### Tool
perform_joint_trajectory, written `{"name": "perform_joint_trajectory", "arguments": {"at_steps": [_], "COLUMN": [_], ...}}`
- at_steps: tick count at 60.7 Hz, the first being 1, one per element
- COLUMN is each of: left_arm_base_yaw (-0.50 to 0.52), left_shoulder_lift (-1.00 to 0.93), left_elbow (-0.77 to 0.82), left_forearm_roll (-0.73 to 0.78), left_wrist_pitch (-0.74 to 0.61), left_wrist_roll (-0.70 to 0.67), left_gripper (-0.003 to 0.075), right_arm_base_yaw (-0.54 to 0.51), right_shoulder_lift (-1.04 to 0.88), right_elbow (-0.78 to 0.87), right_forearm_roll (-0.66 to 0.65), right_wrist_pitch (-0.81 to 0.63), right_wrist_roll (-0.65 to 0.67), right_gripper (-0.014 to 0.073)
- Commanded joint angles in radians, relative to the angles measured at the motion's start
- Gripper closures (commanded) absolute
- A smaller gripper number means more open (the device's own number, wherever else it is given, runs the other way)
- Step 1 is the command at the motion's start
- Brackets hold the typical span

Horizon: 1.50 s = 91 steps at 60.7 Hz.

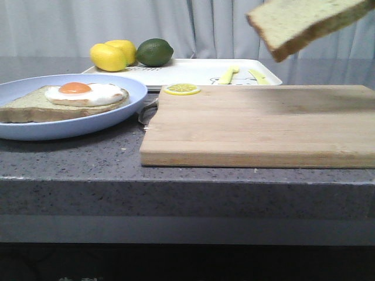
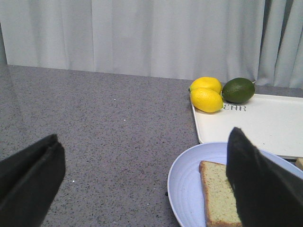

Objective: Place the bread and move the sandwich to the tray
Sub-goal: 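Lift the bread slice with the right gripper and carry it toward the plate, then lower the bread slice onto the fried egg and open the right gripper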

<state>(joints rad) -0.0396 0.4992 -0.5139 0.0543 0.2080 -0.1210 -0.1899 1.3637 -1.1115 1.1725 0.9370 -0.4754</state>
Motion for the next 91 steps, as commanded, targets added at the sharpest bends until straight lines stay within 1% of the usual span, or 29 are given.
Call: {"name": "perform_joint_trajectory", "arguments": {"at_steps": [1, 10, 16, 23, 29, 32, 41, 56, 63, 79, 84, 91], "left_arm_base_yaw": [0.001, 0.001, 0.001, 0.001, 0.001, 0.001, 0.001, 0.001, 0.001, 0.001, 0.001, 0.001], "left_shoulder_lift": [0.007, 0.007, 0.007, 0.007, 0.007, 0.007, 0.007, 0.007, 0.007, 0.007, 0.007, 0.007], "left_elbow": [-0.039, -0.039, -0.039, -0.039, -0.039, -0.039, -0.039, -0.039, -0.039, -0.039, -0.039, -0.039], "left_forearm_roll": [0.0, 0.0, 0.0, 0.0, 0.0, 0.0, 0.0, 0.0, 0.0, 0.0, 0.0, 0.0], "left_wrist_pitch": [-0.084, -0.084, -0.084, -0.084, -0.084, -0.084, -0.084, -0.084, -0.084, -0.084, -0.084, -0.084], "left_wrist_roll": [-0.003, -0.003, -0.003, -0.003, -0.003, -0.003, -0.003, -0.003, -0.003, -0.003, -0.003, -0.003], "left_gripper": [0.0049, 0.0049, 0.0049, 0.0049, 0.0049, 0.0049, 0.0049, 0.0049, 0.0049, 0.0049, 0.0049, 0.0049], "right_arm_base_yaw": [0.122, 0.378, 0.536, 0.676, 0.746, 0.76, 0.767, 0.767, 0.767, 0.765, 0.762, 0.757], "right_shoulder_lift": [-0.034, 0.007, 0.063, 0.147, 0.237, 0.279, 0.39, 0.463, 0.464, 0.464, 0.464, 0.464], "right_elbow": [-0.033, -0.033, -0.041, -0.078, -0.137, -0.165, -0.228, -0.229, -0.229, -0.227, -0.227, -0.227], "right_forearm_roll": [0.143, 0.268, 0.384, 0.552, 0.707, 0.757, 0.757, 0.756, 0.755, 0.741, 0.741, 0.733], "right_wrist_pitch": [-0.07, -0.252, -0.35, -0.43, -0.494, -0.507, -0.492, -0.475, -0.49, -0.491, -0.481, -0.468], "right_wrist_roll": [-0.024, -0.041, -0.093, -0.195, -0.276, -0.287, -0.286, -0.286, -0.286, -0.286, -0.286, -0.286], "right_gripper": [0.0663, 0.0663, 0.0663, 0.0663, 0.0663, 0.0663, 0.0663, 0.0656, 0.0581, 0.0304, 0.0253, 0.0239]}}
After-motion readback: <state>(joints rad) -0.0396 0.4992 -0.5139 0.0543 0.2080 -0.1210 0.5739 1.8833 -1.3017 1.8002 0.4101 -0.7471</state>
